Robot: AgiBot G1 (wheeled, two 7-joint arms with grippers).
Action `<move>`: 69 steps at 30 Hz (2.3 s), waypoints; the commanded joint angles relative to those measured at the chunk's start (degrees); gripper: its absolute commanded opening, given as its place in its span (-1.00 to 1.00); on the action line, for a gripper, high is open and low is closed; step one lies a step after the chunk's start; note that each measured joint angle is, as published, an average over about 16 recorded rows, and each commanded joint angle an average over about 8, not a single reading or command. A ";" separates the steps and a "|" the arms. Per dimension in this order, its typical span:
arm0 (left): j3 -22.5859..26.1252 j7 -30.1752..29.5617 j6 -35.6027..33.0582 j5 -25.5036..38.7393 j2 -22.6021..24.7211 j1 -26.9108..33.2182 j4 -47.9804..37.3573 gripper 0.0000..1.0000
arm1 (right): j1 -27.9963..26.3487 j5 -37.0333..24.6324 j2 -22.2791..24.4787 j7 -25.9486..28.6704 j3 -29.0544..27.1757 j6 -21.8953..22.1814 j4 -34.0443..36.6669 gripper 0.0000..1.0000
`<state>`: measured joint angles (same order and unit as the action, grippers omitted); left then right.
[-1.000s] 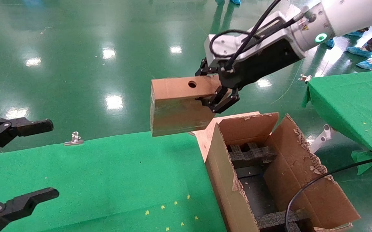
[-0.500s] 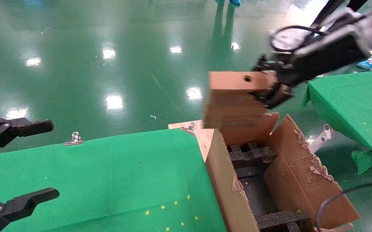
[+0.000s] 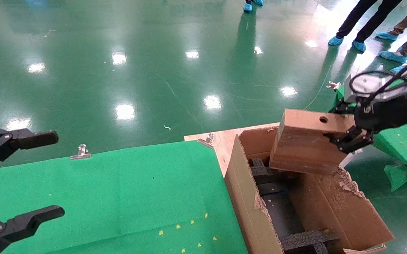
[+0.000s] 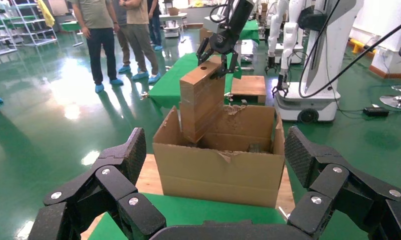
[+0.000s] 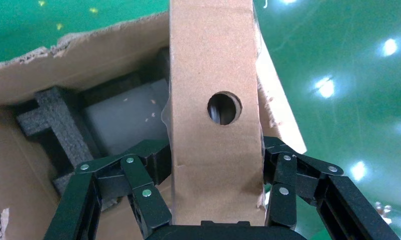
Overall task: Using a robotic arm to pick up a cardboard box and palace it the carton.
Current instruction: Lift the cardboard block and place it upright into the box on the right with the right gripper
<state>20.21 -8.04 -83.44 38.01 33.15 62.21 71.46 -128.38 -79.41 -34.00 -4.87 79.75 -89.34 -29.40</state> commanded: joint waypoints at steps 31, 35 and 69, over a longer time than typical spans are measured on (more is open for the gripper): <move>0.00 0.01 0.01 -0.01 -0.01 0.00 -0.01 1.00 | 10.33 2.73 7.65 31.94 1.37 12.55 -11.82 -1.00; 0.00 0.01 0.01 -0.01 -0.01 0.00 -0.01 1.00 | 11.51 1.42 10.54 40.64 2.32 14.39 -17.51 -1.00; 0.00 0.01 0.02 -0.03 -0.01 -0.01 -0.03 1.00 | 14.56 -14.28 17.25 85.43 6.47 26.48 -37.25 -1.00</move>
<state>20.21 -8.03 -83.42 37.98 33.14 62.20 71.43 -113.83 -94.49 -16.40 80.76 86.27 -62.93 -68.04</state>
